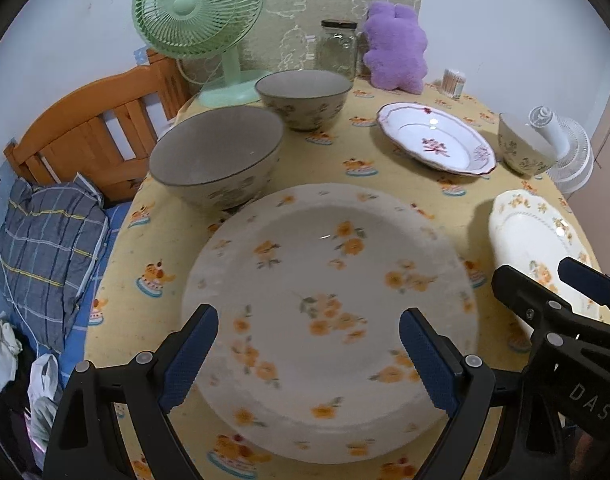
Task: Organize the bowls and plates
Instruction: 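Grip the dotted-rim floral plate with both tools and lift it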
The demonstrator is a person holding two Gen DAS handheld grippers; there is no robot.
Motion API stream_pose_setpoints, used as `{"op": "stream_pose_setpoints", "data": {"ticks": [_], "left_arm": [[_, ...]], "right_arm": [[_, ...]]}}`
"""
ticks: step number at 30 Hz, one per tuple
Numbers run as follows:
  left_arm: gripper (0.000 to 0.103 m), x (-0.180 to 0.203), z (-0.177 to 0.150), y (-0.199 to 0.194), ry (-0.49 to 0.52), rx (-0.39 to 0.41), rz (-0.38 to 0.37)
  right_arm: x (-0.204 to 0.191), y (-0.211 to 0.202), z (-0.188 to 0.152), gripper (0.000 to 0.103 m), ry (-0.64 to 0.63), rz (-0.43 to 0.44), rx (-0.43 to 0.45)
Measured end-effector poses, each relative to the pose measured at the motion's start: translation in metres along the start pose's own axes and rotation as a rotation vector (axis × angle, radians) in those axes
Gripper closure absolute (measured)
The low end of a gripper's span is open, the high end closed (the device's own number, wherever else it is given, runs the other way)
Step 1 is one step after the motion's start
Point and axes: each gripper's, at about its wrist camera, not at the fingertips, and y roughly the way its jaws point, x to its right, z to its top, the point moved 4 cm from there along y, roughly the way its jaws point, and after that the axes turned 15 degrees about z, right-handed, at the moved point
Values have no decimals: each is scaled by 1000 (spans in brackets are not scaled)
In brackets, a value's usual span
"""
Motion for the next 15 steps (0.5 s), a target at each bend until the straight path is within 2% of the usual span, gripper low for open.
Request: {"op": "stream_pose_setpoints", "data": {"ticks": [5, 7, 11, 15], "left_arm": [[11, -14, -3, 19, 10, -17, 19], [11, -18, -3, 26, 14, -21, 32], [15, -26, -2, 42, 6, -45, 44], [17, -32, 4, 53, -23, -63, 37]], "right_arm": [[-11, 20, -1, 21, -7, -2, -40], [-16, 29, -1, 29, -13, 2, -57], [-24, 47, 2, 32, -24, 3, -87], [-27, 65, 4, 43, -33, -9, -132]]}}
